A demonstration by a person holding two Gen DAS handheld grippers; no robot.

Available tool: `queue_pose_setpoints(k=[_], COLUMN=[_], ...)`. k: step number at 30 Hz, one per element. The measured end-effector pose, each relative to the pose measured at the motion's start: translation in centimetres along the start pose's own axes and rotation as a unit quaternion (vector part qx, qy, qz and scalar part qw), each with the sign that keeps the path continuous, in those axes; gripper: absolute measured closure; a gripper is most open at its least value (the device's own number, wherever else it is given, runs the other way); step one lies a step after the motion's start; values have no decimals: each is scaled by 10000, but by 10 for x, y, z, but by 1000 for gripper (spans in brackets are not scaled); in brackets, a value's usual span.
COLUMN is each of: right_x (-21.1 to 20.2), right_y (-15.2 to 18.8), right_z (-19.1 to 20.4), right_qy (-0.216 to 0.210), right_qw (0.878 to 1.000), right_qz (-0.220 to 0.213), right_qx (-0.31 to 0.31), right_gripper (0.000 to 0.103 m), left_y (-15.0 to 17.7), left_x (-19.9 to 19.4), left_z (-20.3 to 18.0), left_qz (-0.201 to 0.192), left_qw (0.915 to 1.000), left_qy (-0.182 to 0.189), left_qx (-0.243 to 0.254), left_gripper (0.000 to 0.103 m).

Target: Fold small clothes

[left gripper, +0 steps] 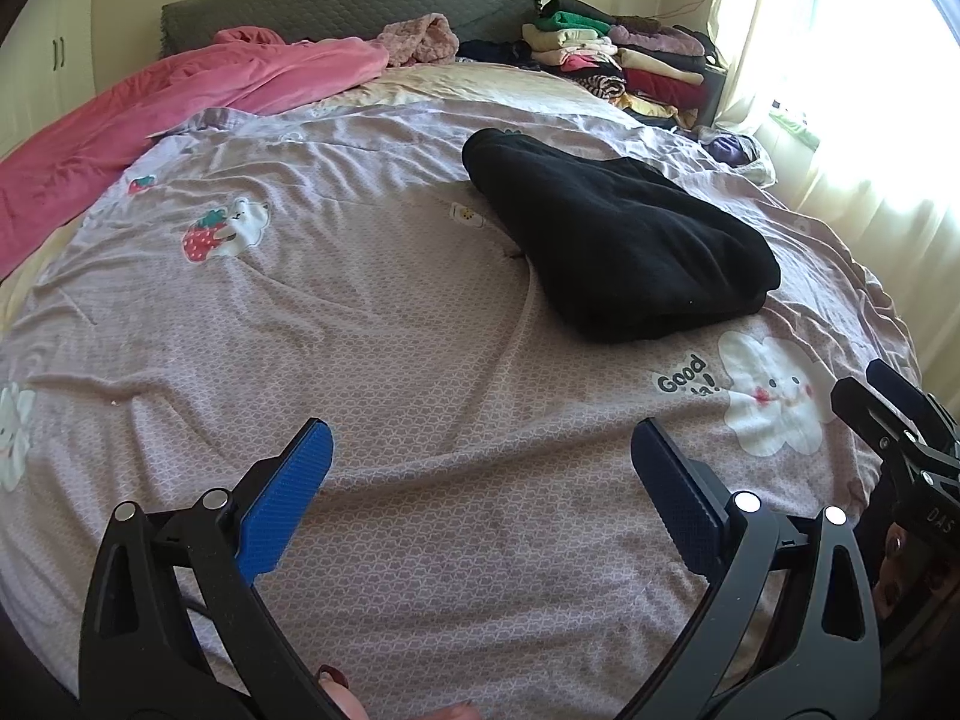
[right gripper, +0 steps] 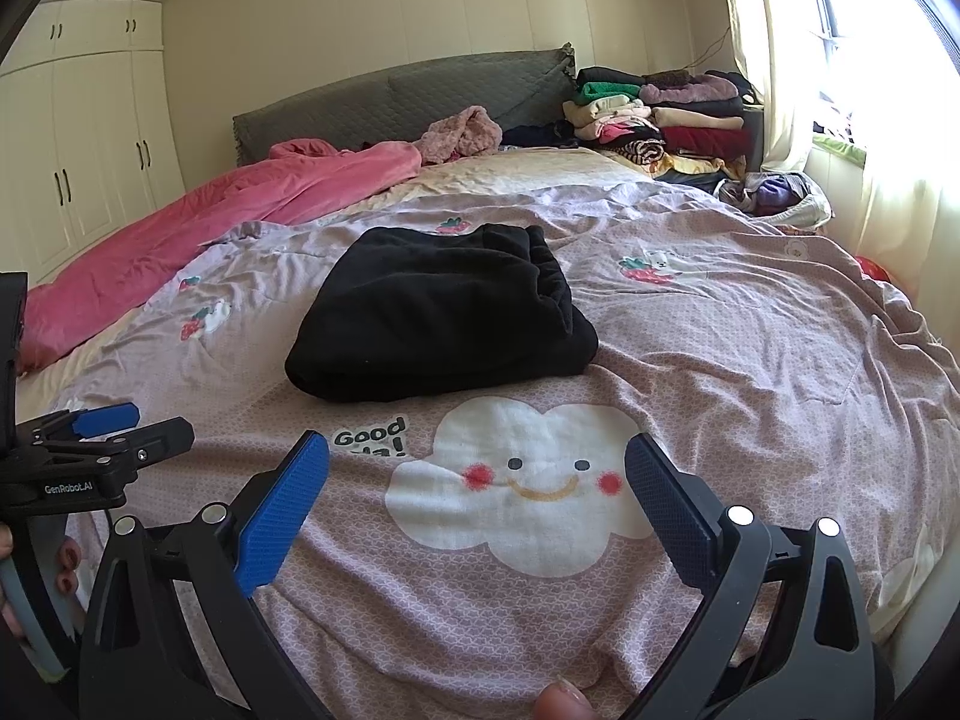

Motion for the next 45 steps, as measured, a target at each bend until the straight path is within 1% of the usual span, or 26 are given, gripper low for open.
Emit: queue_pose_setpoints(k=[45], right_x=[1], right_y=[1], right_z=[-1], right_qy=[66], right_qw=[10000], right_qz=[25], right_qx=[-3], right_gripper=[5], left_y=[2], left_x=[-1], left_z=[1], left_qz=[93], left_qw=[10000], left_qy=[-16], left_qx=[10], left_gripper=[10])
Point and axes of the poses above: each gripper's, at about its wrist camera, not at the fingertips, and x roughly the way its jaws point, z to its left, y to its underside, the point moved 1 cm from there along x, roughly the way its jaws point, and after that the axes turned 13 degrees about -y, right-handed, at the moved point
